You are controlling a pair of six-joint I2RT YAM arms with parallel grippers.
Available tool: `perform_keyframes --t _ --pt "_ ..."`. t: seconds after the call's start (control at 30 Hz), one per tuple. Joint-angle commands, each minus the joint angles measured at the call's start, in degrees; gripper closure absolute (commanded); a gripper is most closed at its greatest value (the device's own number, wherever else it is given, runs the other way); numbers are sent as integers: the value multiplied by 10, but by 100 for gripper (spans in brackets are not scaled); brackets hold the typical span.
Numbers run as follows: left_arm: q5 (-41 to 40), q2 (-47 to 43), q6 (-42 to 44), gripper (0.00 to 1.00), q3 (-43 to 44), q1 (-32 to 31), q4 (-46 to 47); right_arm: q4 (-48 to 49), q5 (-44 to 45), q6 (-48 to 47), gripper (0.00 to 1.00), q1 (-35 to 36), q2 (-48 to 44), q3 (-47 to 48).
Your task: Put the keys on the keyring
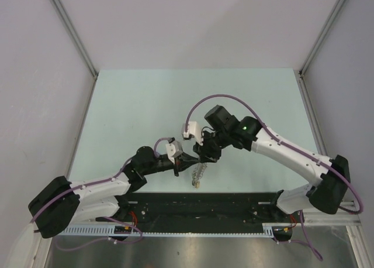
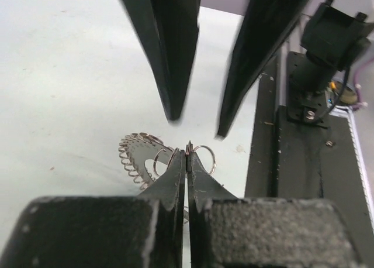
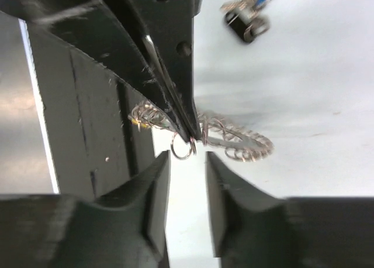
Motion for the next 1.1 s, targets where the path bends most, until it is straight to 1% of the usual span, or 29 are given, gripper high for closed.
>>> perform_keyframes --t 0.0,0.1,0.13,0.17,0.23,0.27,0.33,0.4,0.43,0.47,0.5,0.6,0.63,0.83,1.07 --pt "-63 -29 -42 100 -33 -2 100 88 36 61 57 -14 -79 -4" --pt "-81 -39 -64 100 -55 -2 143 140 69 122 55 -15 -120 -40" --pt "-87 -41 -73 99 -59 -2 149 155 71 159 55 -15 -130 -65" --pt "-89 -41 -76 100 -64 -2 160 188 70 176 55 -15 -141 -84" --pt "-93 -48 -82 100 -68 -2 167 221 69 205 54 -11 -172 -119" --pt "-96 -49 -84 100 -70 -2 173 263 75 233 54 -11 -183 -167" --pt "-96 -56 -89 100 -74 -2 179 308 83 262 53 -15 -213 -213" --pt "-103 -60 -92 99 -80 -2 188 362 79 301 54 -17 -228 -268" --pt "-106 -63 -96 100 -83 -2 191 379 67 311 53 -20 -242 -284" --pt "-110 -67 -98 100 -88 -2 198 424 55 322 53 -26 -248 -299" --pt "-113 -70 -101 100 -90 -2 199 445 42 342 53 -29 -254 -331" --pt "-115 -72 -102 100 -90 -2 200 525 20 373 53 -37 -259 -376" --pt "-112 -71 -103 100 -90 -2 203 560 2 379 53 -41 -260 -385" --pt "-105 -75 -108 100 -91 -2 207 662 -62 412 51 -75 -256 -431" --pt "-105 -78 -110 99 -89 -2 208 697 -107 420 54 -81 -236 -437"
